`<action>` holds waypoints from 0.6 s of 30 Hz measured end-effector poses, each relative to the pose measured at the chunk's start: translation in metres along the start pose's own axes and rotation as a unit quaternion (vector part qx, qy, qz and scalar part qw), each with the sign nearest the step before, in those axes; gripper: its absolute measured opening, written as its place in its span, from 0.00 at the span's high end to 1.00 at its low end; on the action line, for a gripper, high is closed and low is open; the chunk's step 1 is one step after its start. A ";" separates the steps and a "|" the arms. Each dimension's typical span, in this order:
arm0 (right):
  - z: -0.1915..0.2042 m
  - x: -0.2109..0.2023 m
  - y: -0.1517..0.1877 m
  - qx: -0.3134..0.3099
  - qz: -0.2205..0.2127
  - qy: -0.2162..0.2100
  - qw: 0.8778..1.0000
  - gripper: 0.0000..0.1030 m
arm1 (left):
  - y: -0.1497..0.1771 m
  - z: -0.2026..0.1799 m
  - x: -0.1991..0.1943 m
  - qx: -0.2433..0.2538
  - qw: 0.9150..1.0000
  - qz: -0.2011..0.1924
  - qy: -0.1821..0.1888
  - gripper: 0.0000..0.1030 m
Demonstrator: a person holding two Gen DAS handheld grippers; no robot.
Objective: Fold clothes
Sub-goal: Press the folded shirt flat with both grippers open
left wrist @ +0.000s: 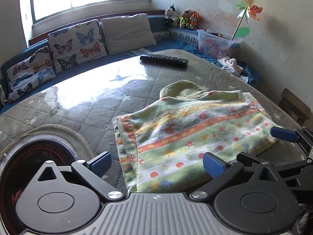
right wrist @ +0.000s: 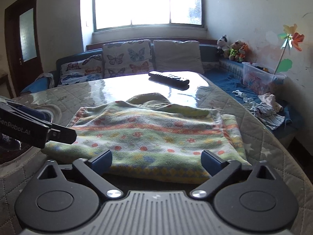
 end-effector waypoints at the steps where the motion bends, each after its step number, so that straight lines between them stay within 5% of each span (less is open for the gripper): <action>1: 0.000 -0.004 0.000 0.005 -0.003 0.001 1.000 0.01 | 0.000 0.000 -0.003 0.000 1.000 -0.002 0.000 0.00; 18: 0.022 -0.047 0.020 0.020 -0.010 0.010 1.000 0.00 | 0.028 0.011 -0.046 -0.014 0.999 -0.033 0.006 0.00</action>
Point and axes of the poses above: each gripper's, at about its wrist camera, not at the fingertips, and x roughly the way its jaws point, z to its left, y to its underside, the point moved 10 cm from there along x, roughly the way its jaws point, and after that the axes turned 2 degrees about -x, right-handed, at the moved point
